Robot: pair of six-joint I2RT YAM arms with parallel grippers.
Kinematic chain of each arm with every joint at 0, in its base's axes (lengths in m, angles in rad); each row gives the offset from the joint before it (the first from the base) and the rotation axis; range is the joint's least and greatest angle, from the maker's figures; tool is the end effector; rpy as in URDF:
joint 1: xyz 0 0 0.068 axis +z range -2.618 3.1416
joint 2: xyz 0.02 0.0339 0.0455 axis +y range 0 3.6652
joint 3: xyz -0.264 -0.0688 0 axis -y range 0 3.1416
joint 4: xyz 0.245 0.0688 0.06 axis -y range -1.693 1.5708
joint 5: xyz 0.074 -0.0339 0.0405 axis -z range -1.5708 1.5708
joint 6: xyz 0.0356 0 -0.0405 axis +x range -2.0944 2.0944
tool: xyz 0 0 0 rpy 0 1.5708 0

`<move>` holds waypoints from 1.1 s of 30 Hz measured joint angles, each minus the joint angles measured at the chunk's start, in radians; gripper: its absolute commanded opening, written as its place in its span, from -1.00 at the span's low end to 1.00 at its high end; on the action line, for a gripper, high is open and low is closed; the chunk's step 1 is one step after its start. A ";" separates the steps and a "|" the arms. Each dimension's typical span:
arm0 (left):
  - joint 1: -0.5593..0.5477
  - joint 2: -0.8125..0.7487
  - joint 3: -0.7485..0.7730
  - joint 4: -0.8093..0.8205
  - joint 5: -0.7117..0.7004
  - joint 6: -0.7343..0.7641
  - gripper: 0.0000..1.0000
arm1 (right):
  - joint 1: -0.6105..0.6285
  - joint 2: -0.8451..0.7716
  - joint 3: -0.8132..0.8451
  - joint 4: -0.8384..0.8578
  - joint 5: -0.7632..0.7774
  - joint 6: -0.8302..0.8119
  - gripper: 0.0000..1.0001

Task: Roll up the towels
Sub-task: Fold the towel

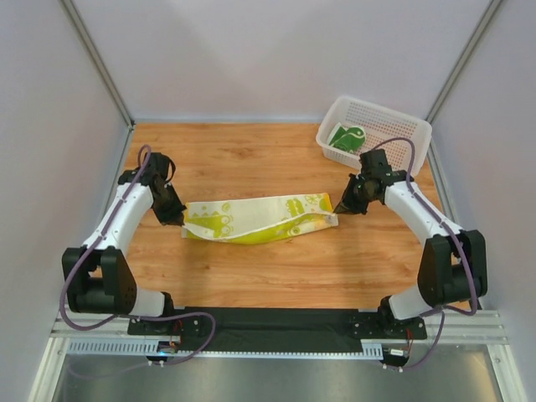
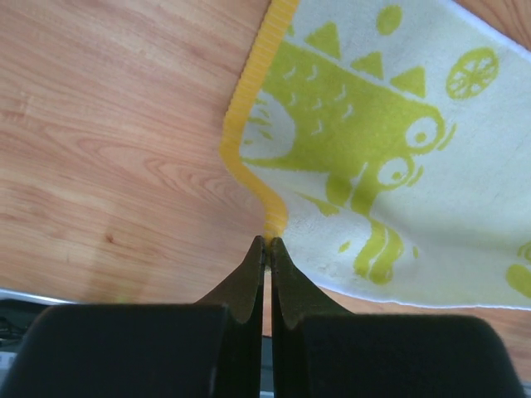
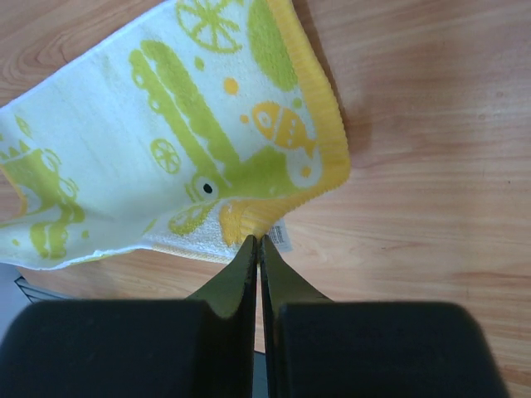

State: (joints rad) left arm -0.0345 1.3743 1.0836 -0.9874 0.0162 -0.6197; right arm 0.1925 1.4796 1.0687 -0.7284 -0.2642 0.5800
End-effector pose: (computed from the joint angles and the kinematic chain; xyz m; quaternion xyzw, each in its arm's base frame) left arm 0.2518 -0.0093 0.2547 -0.2842 0.9476 -0.0544 0.1355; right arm 0.2827 0.0646 0.2351 0.1588 0.9556 0.1991 0.1481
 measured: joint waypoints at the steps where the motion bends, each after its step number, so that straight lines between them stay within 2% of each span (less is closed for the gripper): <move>1: 0.003 0.022 0.016 -0.004 -0.004 0.001 -1.00 | -0.003 0.021 0.019 -0.001 0.000 -0.002 -0.99; 13: 0.020 0.231 0.188 -0.016 -0.045 0.025 -1.00 | -0.017 0.196 0.156 -0.015 -0.002 -0.013 -0.99; 33: 0.052 0.478 0.381 -0.023 -0.064 0.043 -1.00 | -0.031 0.340 0.278 -0.018 0.000 -0.009 -0.99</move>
State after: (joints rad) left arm 0.0177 1.8519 1.4647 -1.0107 -0.0483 -0.5762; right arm 0.1619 1.8194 1.3468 -0.7467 -0.2638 0.5709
